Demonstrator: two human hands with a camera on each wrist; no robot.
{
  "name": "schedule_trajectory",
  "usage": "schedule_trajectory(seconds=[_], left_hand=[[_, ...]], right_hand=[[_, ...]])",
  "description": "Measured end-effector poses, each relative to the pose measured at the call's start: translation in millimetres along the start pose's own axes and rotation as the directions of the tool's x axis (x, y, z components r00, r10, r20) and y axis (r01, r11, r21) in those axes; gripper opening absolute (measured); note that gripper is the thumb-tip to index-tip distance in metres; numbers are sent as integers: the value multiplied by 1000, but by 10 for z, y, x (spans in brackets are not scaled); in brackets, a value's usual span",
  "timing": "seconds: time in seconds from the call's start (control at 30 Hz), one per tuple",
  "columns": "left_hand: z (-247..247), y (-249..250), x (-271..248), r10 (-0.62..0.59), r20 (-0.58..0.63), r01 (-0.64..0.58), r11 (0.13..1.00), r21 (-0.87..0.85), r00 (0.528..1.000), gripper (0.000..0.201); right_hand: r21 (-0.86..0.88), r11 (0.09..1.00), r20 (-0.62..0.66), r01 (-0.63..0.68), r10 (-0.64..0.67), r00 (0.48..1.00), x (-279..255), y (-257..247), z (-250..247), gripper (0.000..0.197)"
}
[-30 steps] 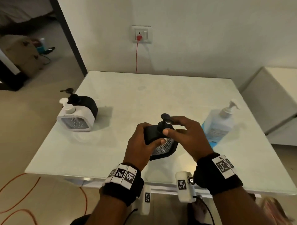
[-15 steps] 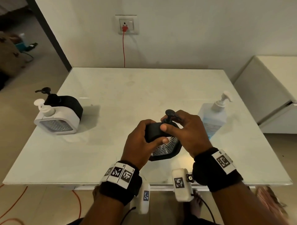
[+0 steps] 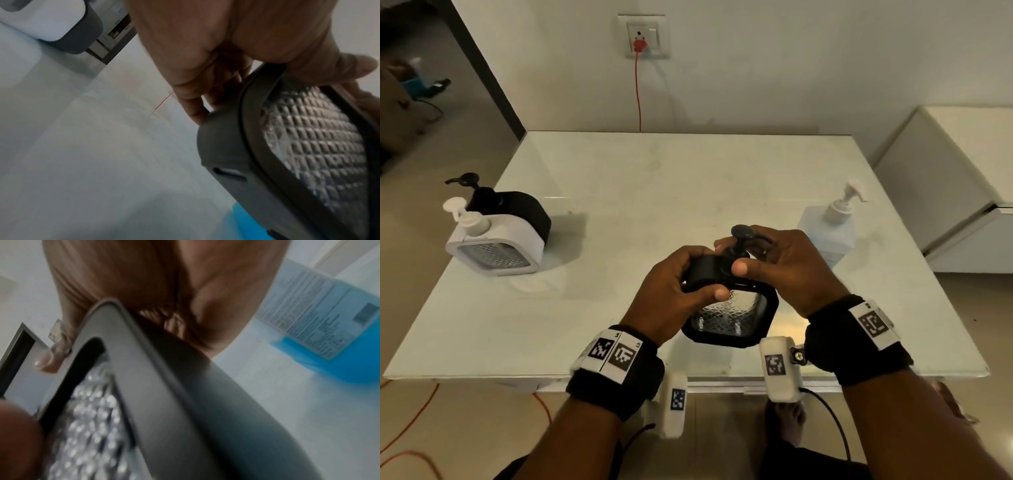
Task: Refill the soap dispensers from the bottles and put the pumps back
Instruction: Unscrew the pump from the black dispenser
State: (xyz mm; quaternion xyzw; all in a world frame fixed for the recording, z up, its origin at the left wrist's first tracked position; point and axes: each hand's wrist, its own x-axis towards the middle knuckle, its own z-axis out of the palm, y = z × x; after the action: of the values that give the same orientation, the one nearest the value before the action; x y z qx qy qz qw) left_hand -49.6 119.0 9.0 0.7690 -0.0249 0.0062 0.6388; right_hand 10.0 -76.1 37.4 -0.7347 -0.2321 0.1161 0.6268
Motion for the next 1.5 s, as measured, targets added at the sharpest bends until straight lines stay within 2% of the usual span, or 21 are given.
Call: schedule_trajectory(seconds=[0.07, 0.17, 0.3, 0.5, 0.6, 0.7, 0.8, 0.87, 1.0, 1.07, 1.17, 1.27, 1.33, 1.43, 1.5], left_hand=[[-25, -7, 20, 19, -42, -19, 1000, 9, 999, 45], [-38, -36, 43, 58, -121, -47, 994, 94, 991, 51], [-79, -95, 33, 83, -130, -61, 984, 168, 988, 58], [-64, -117, 33, 90, -119, -67, 981, 185, 989, 57], [-110, -126, 32, 90, -98, -71, 981, 183, 991, 57], [-139, -102, 20, 88, -84, -73, 982, 175, 993, 58], [-122, -94, 19, 85, -65, -76, 988, 136, 994, 55], [-98, -105, 23, 81, -78, -71, 991, 116, 994, 54], [-33, -124, 29, 109, -191, -79, 984, 161, 975, 55], [-8, -127, 26, 141, -223, -92, 972, 218, 964, 58], [-9, -101, 23, 154, -234, -98, 968, 231, 960, 59], [-47, -65, 15, 146, -223, -102, 975, 197, 964, 54], [-60, -56, 11, 149, -220, -107, 976, 191, 964, 56], [-49, -91, 21, 147, -258, -97, 976, 197, 955, 58], [-26, -116, 26, 143, -264, -84, 971, 223, 954, 57]], right_hand=[[-27, 1000, -17, 10, -10, 1000, 9, -15, 44, 25], [-139, 990, -67, -29, 20, 998, 68, -19, 71, 37], [-262, 963, -135, -65, 30, 990, 64, 51, 93, 40], [-375, 925, -122, 66, -119, 985, 40, 31, 105, 33], [-354, 929, -54, 104, -131, 990, 41, 1, 90, 36], [-289, 954, 47, 73, -62, 997, 37, -32, 49, 30], [-202, 978, 80, 46, -30, 996, 21, -44, 13, 32], [-173, 985, 60, 24, -14, 998, 22, -50, 27, 34], [-190, 978, -193, -85, 48, 980, 47, -34, 164, 36], [-198, 975, -260, -96, 42, 965, 63, -5, 226, 37], [-264, 964, -261, -29, -43, 964, 73, 5, 240, 32], [-311, 948, -167, 74, -131, 977, 67, -21, 201, 35], [-275, 955, -97, 108, -139, 986, 59, -49, 176, 34], [-171, 985, -63, 35, -46, 997, 68, -49, 197, 31], [-202, 979, -175, -31, -5, 985, 77, -7, 244, 31]])
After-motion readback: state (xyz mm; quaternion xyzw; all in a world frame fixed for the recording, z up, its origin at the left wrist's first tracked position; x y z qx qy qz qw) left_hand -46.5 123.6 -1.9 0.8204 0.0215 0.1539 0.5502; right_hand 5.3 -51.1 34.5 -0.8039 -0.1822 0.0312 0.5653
